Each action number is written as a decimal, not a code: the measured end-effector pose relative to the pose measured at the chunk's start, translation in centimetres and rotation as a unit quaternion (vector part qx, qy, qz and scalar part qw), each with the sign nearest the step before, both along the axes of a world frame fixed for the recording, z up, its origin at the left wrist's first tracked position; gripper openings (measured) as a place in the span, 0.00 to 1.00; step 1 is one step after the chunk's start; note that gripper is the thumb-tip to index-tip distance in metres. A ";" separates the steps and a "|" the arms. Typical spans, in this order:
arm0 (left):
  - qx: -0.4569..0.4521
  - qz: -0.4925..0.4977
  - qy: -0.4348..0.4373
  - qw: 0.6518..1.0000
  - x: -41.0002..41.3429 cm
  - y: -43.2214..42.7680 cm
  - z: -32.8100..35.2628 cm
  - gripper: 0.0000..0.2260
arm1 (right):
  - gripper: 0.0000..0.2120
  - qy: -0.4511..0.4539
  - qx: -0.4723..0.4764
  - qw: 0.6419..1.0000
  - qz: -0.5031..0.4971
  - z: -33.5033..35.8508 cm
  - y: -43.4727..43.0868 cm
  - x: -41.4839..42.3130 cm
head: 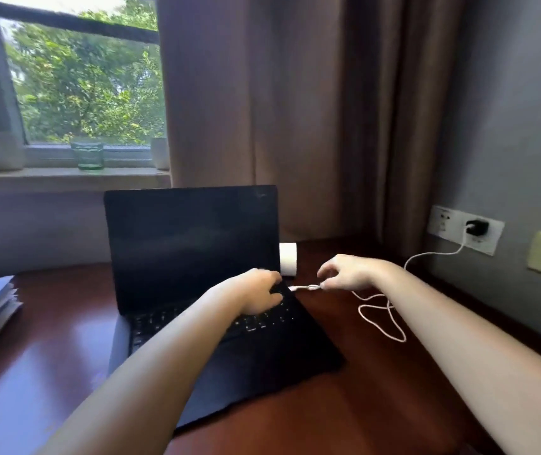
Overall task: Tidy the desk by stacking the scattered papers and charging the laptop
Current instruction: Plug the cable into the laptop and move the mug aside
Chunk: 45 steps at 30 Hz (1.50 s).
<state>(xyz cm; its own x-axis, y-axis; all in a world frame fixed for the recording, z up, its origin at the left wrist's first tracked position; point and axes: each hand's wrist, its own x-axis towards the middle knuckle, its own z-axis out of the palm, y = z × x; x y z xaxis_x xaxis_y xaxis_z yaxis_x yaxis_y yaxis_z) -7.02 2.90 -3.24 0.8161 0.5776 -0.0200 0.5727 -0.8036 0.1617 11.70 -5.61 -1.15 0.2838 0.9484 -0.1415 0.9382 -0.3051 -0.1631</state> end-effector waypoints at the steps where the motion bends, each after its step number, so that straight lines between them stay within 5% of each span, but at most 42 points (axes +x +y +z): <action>1: 0.006 -0.003 -0.002 1.000 1.4 0.7 -0.3 0.22 | 0.19 0.003 0.003 1.000 -0.006 -0.1 0.7 1.1; 13: 0.253 0.019 0.045 0.966 10.5 7.0 -4.2 0.33 | 0.44 0.173 0.063 0.982 -0.038 -4.4 11.0 8.3; 20: 0.364 0.008 0.091 0.927 11.5 9.4 -4.2 0.30 | 0.47 0.248 0.064 0.967 0.021 -6.6 14.8 9.3; 30: 0.358 0.019 0.034 0.933 12.4 9.7 -4.1 0.31 | 0.35 0.271 0.159 0.949 0.034 -7.5 14.6 10.1; 38: 0.282 0.003 -0.077 0.956 14.6 7.7 -3.4 0.27 | 0.32 0.159 0.152 0.975 0.034 -3.7 10.8 12.2; 45: 0.130 0.010 -0.173 0.976 16.2 7.0 -4.4 0.32 | 0.33 -0.003 0.040 0.999 0.009 -0.3 9.4 12.0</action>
